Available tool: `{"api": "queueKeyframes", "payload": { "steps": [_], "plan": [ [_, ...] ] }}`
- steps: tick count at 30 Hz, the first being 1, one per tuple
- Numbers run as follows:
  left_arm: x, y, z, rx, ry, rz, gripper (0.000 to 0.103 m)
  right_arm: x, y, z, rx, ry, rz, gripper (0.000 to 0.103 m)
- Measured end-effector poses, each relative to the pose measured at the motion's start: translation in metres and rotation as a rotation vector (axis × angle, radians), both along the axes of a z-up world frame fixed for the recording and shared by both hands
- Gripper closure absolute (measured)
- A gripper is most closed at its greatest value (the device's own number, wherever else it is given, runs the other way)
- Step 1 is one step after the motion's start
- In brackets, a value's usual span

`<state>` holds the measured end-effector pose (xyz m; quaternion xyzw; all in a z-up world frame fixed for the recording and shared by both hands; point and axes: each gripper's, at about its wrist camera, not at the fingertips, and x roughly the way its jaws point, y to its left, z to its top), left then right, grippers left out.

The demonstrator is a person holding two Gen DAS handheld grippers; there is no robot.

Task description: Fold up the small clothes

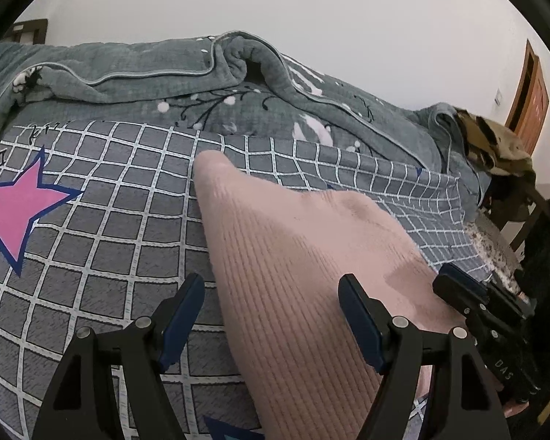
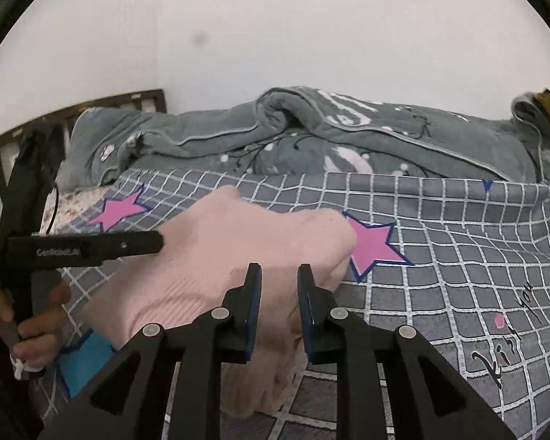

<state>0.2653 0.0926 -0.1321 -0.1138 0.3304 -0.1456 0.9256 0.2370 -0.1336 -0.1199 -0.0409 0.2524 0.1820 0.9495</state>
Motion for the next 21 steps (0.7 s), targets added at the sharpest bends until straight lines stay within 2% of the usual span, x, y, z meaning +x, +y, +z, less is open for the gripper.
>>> {"api": "queueKeyframes", "payload": {
  "steps": [4, 8, 16, 21],
  "plan": [
    [0.001, -0.004, -0.002, 0.001, 0.002, -0.01, 0.029, 0.008, -0.002, -0.007, -0.06, 0.031, -0.055, 0.084],
    [0.004, -0.003, -0.003, -0.014, 0.013, -0.011, 0.029, 0.014, -0.014, -0.007, -0.008, 0.06, -0.055, 0.083],
    [0.006, -0.004, -0.003, -0.013, 0.012, -0.011, 0.029, 0.008, -0.016, 0.0, 0.018, 0.029, -0.03, 0.083],
    [0.006, -0.005, -0.002, -0.009, 0.006, -0.011, 0.029, 0.005, -0.018, 0.004, 0.057, 0.027, 0.0, 0.079]
  ]
}}
